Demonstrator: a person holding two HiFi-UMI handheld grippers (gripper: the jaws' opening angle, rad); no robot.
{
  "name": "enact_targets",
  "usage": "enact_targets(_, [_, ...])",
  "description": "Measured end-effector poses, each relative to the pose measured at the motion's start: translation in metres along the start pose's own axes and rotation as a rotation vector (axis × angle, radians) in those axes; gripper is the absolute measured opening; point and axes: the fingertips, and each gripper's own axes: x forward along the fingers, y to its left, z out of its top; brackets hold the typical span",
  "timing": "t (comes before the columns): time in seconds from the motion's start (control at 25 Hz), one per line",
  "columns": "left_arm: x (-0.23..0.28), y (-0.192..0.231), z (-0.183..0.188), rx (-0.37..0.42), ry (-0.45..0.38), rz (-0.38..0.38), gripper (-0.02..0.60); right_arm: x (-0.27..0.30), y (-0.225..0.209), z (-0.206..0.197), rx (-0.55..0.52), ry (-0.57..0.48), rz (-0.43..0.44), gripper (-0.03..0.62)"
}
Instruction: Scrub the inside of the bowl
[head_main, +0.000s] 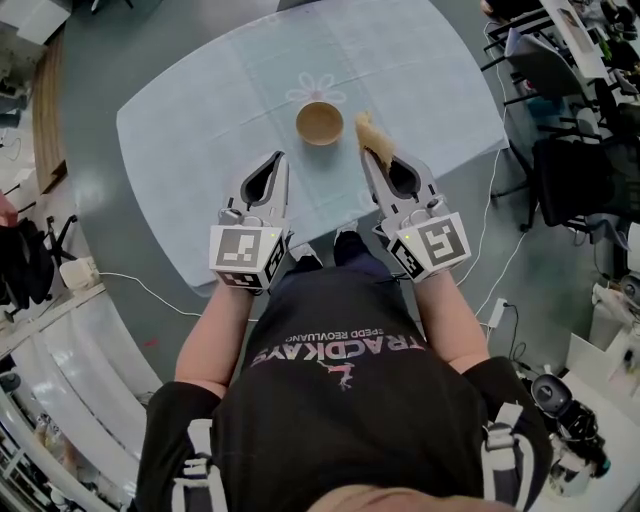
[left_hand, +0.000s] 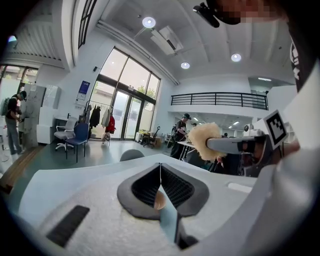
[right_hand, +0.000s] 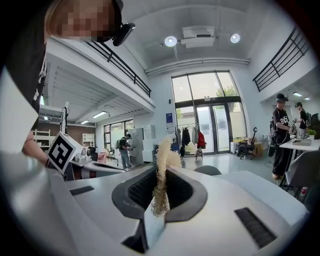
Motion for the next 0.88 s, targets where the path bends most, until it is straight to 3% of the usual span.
enact_targets(0.12, [0.002,0.002,-0.01,-0.018,0.03,-0.004,0.017,0.001,0.0,-0.001,-0.004,0.006,0.006,0.032])
enact_targets(0.28, [0.015,0.003,-0.029,-0.098,0.085,0.0,0.018,0.004,-0.011,-0.004,-0.009,0.018,0.022,0.032])
enact_targets(0.88, [0.077,0.036,-0.095,-0.275,0.231,0.142,0.02,0.067,-0.053,-0.038,-0.007,0.122,0.198,0.032])
